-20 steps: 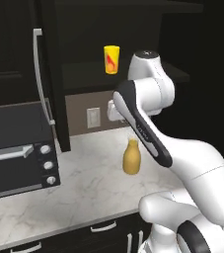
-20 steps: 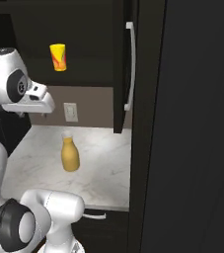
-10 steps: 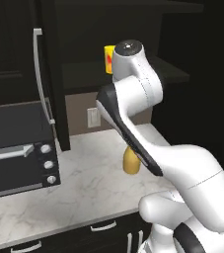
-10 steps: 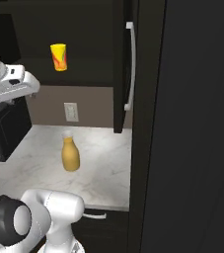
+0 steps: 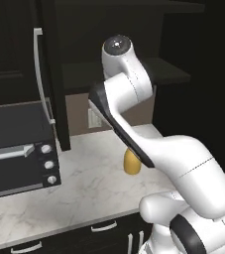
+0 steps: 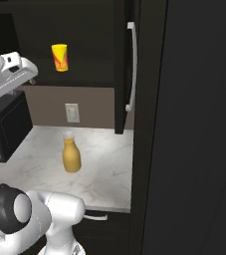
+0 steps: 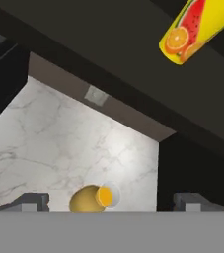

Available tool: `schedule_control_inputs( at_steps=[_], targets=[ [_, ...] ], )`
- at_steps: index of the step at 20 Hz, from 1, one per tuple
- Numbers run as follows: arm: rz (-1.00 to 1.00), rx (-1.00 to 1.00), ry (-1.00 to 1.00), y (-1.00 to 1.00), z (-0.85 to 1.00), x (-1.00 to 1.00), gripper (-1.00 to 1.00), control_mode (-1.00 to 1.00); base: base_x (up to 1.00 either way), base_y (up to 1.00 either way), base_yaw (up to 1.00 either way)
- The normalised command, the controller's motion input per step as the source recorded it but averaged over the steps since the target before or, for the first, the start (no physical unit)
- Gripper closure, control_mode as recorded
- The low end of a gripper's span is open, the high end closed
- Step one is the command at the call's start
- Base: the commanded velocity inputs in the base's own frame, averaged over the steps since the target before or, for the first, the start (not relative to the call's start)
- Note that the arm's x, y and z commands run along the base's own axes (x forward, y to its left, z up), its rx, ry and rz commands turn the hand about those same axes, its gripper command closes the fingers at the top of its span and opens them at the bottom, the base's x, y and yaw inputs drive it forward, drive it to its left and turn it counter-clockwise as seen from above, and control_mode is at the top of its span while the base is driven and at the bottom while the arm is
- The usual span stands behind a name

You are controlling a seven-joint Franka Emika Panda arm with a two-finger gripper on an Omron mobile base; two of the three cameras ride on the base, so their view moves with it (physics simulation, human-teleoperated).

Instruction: There is a tray on the dining counter. Grab the cup, mug, and pitcher and place them on the tray. The pitcher may be placed next to the tray if it cannot fit the tray.

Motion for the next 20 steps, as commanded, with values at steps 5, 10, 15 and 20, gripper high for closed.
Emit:
schedule_control_inputs(
  at_steps=[5, 10, 15, 20],
  targets=[
    [0.12, -0.09, 0.00, 0.09, 0.32, 0.54, -1.00, -1.00, 0.00, 0.00, 0.00],
    [0.03, -0.15, 0.00, 0.17, 0.40, 0.49, -1.00, -1.00, 0.00, 0.00, 0.00],
    [0.00, -0.18, -0.05, 0.18, 0.33, 0.38, -1.00, -1.00, 0.00, 0.00, 0.00],
    [0.00, -0.19, -0.01, 0.05, 0.21, 0.37, -1.00, -1.00, 0.00, 0.00, 0.00]
  ],
)
